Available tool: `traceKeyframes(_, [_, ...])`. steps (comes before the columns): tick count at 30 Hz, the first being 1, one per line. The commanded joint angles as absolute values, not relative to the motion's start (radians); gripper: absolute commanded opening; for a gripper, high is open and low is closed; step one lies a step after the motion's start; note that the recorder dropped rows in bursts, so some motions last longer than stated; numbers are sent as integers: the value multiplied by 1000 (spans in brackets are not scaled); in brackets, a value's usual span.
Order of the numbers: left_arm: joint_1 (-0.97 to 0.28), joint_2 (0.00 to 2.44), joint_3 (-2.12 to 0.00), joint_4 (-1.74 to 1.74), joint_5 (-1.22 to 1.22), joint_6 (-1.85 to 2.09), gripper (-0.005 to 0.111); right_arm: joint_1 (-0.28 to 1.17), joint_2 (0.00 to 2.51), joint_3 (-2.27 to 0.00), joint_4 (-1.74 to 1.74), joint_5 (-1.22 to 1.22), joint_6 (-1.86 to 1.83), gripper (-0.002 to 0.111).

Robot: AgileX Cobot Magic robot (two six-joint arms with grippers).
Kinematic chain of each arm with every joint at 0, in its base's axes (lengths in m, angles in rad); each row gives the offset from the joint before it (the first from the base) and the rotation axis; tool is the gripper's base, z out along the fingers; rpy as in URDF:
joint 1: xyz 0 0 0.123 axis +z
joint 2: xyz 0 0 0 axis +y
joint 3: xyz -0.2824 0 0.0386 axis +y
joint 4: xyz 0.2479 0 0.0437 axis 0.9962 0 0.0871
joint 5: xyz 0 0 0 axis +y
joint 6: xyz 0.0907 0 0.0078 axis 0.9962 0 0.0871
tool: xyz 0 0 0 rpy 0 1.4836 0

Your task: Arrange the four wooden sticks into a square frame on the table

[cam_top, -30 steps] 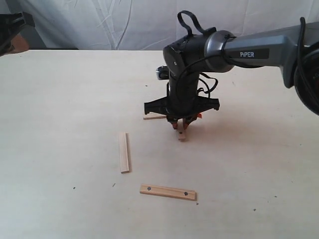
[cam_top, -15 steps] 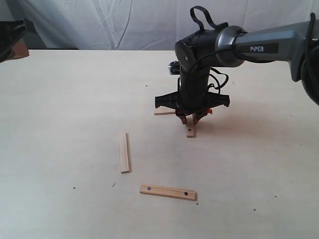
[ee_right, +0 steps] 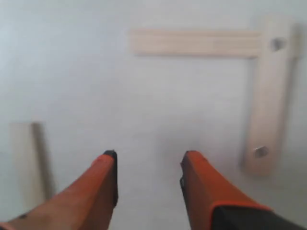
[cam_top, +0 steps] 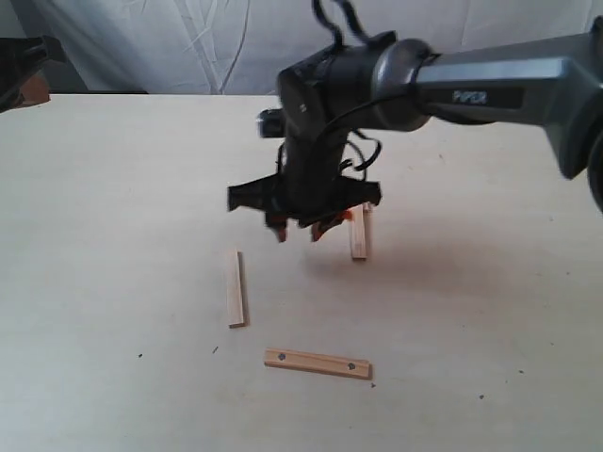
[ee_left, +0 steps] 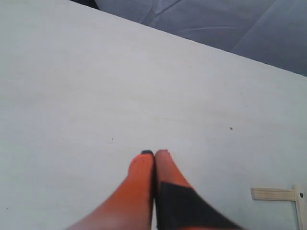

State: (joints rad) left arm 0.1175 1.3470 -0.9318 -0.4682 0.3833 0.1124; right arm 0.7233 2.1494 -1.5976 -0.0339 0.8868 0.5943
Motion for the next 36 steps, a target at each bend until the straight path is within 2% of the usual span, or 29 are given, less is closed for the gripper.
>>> traceKeyframes(1, [118,1345,-926,-451,369,112,0,831,2177,-1600,0,830,588,43])
traceKeyframes(13, [118,1345,-926,-469,383,112,0,863,2230,-1602,31,791,606,43])
traceKeyframes(30, [118,1345,-926,-479,374,112,0,887,2294,-1694,6,887,606,42])
traceKeyframes(32, [118,1345,-926,-479,374,112,0,887,2296,-1694,8,903,604,30])
traceKeyframes(35, [118,1345,-926,-479,372,112,0,887,2290,-1694,8,925,594,-2])
traceKeyframes(36, [118,1345,-926,-479,372,112,0,884,2283,-1694,8,927,596,1])
